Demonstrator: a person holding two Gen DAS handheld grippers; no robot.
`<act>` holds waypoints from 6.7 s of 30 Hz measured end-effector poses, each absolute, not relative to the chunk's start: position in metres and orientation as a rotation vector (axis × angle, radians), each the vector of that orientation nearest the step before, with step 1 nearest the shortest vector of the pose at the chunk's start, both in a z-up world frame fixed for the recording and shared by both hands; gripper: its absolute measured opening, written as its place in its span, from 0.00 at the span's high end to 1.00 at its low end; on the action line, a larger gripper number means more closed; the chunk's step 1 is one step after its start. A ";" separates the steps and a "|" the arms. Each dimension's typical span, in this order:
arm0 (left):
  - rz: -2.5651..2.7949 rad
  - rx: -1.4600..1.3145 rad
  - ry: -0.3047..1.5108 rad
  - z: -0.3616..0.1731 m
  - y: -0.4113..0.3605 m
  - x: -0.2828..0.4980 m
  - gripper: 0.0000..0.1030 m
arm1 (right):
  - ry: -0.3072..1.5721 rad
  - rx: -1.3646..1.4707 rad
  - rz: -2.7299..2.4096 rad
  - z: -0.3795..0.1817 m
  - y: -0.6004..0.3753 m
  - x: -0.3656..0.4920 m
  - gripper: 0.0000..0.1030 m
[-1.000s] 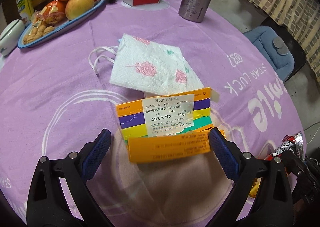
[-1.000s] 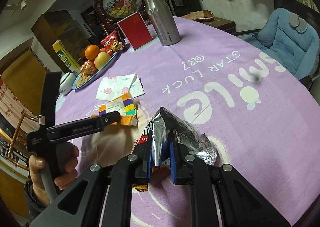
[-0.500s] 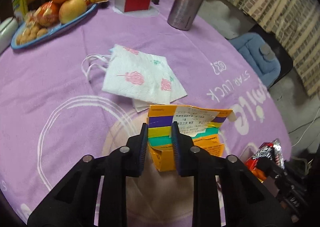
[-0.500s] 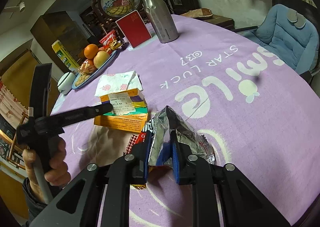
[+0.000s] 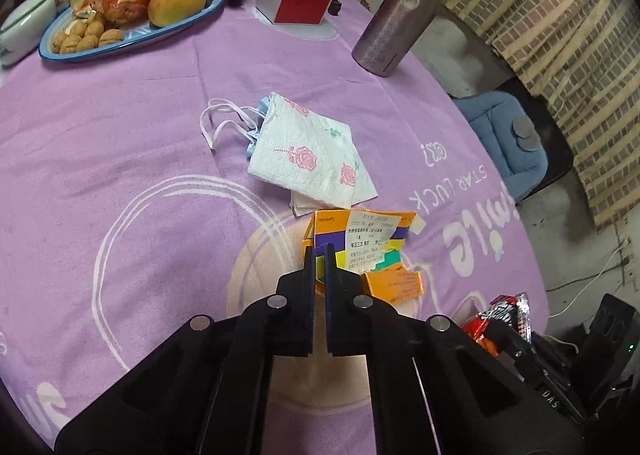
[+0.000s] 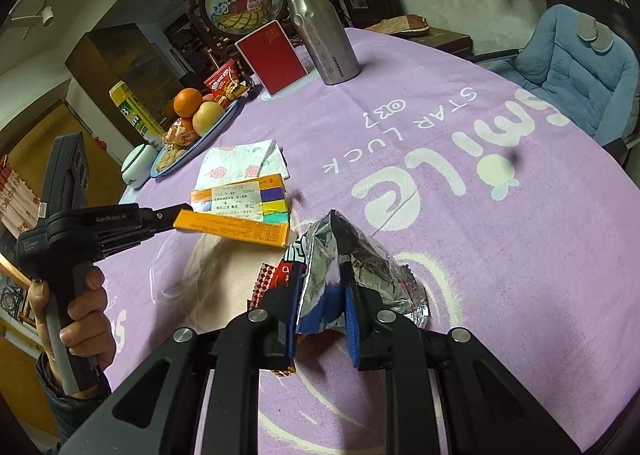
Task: Collect trash
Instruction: 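Grasp the orange ticket box with the left tool, then carry the foil bag and orange box over the red wastebasket, then open both tools to drop the foil bag and box into the wastebasket, then swing both tools back over the table toward the tissue and mask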
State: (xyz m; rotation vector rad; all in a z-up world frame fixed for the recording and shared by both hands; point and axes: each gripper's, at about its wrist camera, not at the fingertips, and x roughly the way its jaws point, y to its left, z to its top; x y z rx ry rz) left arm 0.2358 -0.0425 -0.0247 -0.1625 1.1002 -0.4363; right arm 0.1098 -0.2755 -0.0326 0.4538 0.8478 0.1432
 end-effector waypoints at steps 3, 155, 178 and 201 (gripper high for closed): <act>-0.491 -0.118 1.153 -0.023 -0.050 0.231 0.85 | 0.848 0.458 0.147 -0.033 -0.277 0.109 0.79; -0.977 0.746 1.419 -0.326 -0.524 -0.055 0.37 | 0.960 1.304 -0.516 -0.381 -0.636 -0.185 0.30; -1.132 0.723 1.126 -0.147 -0.421 -0.104 0.21 | 0.776 0.941 -0.660 -0.194 -0.590 -0.231 0.22; -0.663 0.173 0.903 0.046 -0.172 0.103 0.12 | 0.714 0.453 -0.208 0.013 -0.393 -0.025 0.17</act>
